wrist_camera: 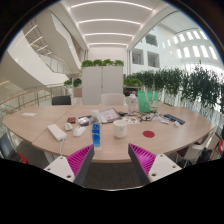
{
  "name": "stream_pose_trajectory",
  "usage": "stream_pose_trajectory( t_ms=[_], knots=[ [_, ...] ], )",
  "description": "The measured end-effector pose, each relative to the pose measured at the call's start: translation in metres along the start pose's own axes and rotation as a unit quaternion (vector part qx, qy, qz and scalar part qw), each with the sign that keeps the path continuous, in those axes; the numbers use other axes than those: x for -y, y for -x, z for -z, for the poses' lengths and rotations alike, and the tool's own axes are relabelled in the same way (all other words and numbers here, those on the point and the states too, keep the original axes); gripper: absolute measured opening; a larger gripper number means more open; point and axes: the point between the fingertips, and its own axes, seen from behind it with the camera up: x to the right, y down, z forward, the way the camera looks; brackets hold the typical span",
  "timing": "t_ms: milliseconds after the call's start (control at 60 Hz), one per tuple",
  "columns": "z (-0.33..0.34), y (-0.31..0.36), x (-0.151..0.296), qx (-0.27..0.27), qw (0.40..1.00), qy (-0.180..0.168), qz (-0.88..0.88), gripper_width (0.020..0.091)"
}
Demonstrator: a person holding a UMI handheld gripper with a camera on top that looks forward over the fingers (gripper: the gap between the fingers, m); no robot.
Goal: Pour water
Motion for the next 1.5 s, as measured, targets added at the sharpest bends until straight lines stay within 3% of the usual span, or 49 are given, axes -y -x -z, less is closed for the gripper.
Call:
stream_pose_trajectory(
  t_ms=[183, 400, 450, 500, 667, 783, 883, 1050, 1183, 1317, 1500],
  knots=[
    [-0.121, 0.057, -0.007, 0.032, 0.999, -0.028, 0.006, 0.078],
    [-0.25, 0.08, -0.008, 0.022, 0.999, -0.043, 0.018, 0.0778],
    [-0.269, 0.084, -0.01, 0.023, 0.999, -0.042, 0.022, 0.0706],
    [-0.281, 0.083, -0.016, 0.023, 0.999, -0.031, 0.023, 0.0473],
    [-0.292, 0.086, -0.013, 0.036, 0.998, -0.043, 0.02, 0.0435],
    [-0.298, 0.096, -0.018, 0.078, 0.997, 0.005, -0.018, 0.0378],
    [-0.295, 0.108, 0.002, 0.135, 0.98, 0.042, -0.139, 0.0375],
    [-0.304, 0.122, 0.064, 0.231, 0.84, 0.103, -0.481, 0.0375],
    [-0.31, 0.122, 0.102, 0.27, 0.665, 0.151, -0.68, 0.0373],
    [-0.312, 0.104, 0.139, 0.314, 0.47, 0.155, -0.81, 0.0373],
    [-0.326, 0.083, 0.141, 0.28, 0.354, 0.142, -0.881, 0.0373]
  ],
)
